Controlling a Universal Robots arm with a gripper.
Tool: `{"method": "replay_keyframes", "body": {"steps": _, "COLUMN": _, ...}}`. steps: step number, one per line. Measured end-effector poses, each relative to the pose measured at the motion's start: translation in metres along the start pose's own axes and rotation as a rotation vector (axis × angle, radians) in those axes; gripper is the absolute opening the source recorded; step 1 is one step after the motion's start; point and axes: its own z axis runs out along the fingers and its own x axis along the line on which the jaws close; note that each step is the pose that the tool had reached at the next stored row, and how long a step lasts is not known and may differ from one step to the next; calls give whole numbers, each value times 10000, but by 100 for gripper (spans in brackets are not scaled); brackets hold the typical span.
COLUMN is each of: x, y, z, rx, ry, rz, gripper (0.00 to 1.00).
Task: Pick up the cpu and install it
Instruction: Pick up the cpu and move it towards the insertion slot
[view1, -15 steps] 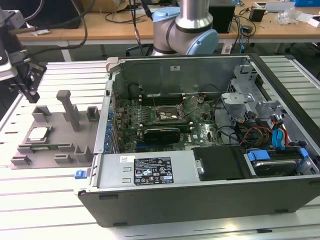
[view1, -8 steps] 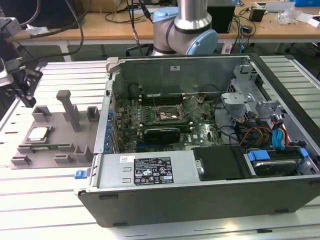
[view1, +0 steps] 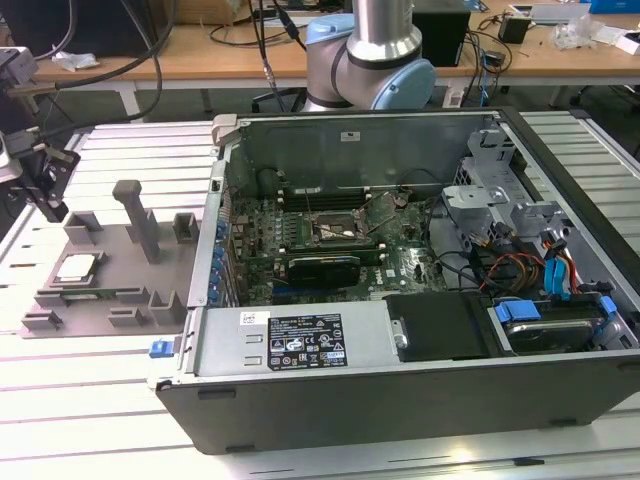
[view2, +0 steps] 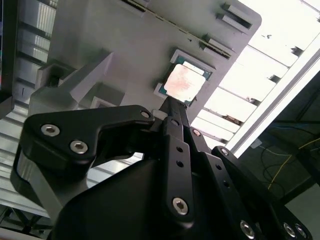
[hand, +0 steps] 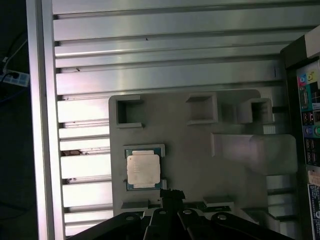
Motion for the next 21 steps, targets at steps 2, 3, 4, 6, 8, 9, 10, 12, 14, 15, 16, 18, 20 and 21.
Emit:
{"method": "replay_keyframes", "body": {"steps": 2, "x": 0, "y": 0, "z": 0, "rx": 0, "ry": 0, "rz": -1, "gripper": 11}}
{"method": "replay_keyframes", "body": {"steps": 3, "x": 0, "y": 0, "z": 1, "rx": 0, "ry": 0, "rz": 0, "gripper": 11}}
{"method": "replay_keyframes", "body": {"steps": 4, "x": 1, "y": 0, "z": 1, "rx": 0, "ry": 0, "rz": -1, "gripper": 11}}
{"method": "replay_keyframes", "body": {"steps": 6, "x": 1, "y": 0, "z": 2, "rx": 0, "ry": 0, "rz": 0, "gripper": 11}}
{"method": "replay_keyframes", "body": {"steps": 8, "x": 1, "y": 0, "z": 2, "rx": 0, "ry": 0, "rz": 0, "gripper": 11}}
{"method": "replay_keyframes", "body": {"steps": 9, "x": 2, "y": 0, "z": 3, "rx": 0, "ry": 0, "rz": 0, "gripper": 11}}
{"method": "replay_keyframes", "body": {"steps": 10, "x": 3, "y": 0, "z": 10, "rx": -2, "ry": -2, "rz": 0, "gripper": 11}}
{"method": "replay_keyframes", "body": {"steps": 12, "x": 11, "y": -4, "z": 68, "rx": 0, "ry": 0, "rz": 0, "gripper": 11}}
{"method": "replay_keyframes", "body": {"steps": 14, "x": 18, "y": -6, "z": 111, "rx": 0, "ry": -1, "rz": 0, "gripper": 11}}
{"method": "replay_keyframes", "body": {"steps": 15, "x": 24, "y": -7, "z": 137, "rx": 0, "ry": 0, "rz": 1, "gripper": 11}}
{"method": "replay_keyframes", "body": {"steps": 16, "x": 29, "y": -8, "z": 156, "rx": 0, "ry": 0, "rz": 0, "gripper": 11}}
{"method": "replay_keyframes", "body": {"steps": 18, "x": 43, "y": -11, "z": 193, "rx": 0, "ry": -1, "rz": 1, "gripper": 11}}
{"method": "replay_keyframes", "body": {"steps": 20, "x": 63, "y": -14, "z": 231, "rx": 0, "ry": 1, "rz": 0, "gripper": 11}}
{"method": "replay_keyframes", "body": {"steps": 21, "x": 74, "y": -16, "z": 249, "rx": 1, "ry": 1, "rz": 1, "gripper": 11}}
